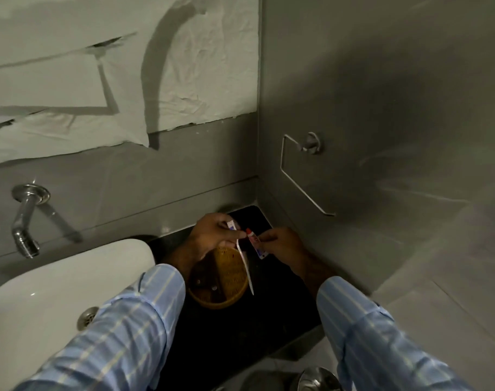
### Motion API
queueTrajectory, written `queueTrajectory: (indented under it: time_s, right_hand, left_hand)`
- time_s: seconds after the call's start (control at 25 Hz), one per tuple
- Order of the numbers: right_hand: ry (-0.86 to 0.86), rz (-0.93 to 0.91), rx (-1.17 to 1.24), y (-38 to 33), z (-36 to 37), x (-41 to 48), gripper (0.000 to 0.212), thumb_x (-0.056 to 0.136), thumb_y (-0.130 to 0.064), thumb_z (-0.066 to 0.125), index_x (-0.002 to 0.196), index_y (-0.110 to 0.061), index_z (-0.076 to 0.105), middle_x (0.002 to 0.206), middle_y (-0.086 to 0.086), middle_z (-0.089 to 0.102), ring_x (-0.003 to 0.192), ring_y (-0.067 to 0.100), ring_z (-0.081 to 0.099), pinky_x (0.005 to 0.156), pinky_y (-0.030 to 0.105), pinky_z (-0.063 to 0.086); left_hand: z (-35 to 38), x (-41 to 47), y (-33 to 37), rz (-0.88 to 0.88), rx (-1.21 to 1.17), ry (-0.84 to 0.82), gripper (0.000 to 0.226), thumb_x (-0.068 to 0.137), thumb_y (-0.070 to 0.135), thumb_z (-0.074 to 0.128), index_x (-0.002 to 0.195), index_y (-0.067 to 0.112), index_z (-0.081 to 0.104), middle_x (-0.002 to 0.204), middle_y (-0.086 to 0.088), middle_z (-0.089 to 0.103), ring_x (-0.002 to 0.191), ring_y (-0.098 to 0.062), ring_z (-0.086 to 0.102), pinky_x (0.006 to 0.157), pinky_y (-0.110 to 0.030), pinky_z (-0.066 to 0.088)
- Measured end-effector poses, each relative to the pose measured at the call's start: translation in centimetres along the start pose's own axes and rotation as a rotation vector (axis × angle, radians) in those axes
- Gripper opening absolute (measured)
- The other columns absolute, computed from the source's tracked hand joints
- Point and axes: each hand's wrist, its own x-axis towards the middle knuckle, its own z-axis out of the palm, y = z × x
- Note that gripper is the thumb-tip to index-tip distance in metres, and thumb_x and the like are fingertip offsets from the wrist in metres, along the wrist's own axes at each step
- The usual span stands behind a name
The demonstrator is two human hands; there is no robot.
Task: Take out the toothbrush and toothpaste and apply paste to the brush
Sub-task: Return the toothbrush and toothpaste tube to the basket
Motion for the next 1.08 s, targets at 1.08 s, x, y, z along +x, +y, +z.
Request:
queueTrajectory:
  time_s: [1.08]
  right_hand:
    - [-0.112,0.141,-0.635,8.5,8.6,20.0,0.016,0.089,-0.013,0.064,0.097,-0.008,0.077,0.105,0.011,0.073,0.096,0.025,0.068,0.086,0.030,0.053]
  left_hand:
    - [-4.9,19.7,-15.6,-0.145,0.685,-0.001,0.031,0.075,0.035,0.081,0.093,0.014,0.067,0.098,-0.008,0.071,0.090,-0.024,0.067,0.071,-0.031,0.049]
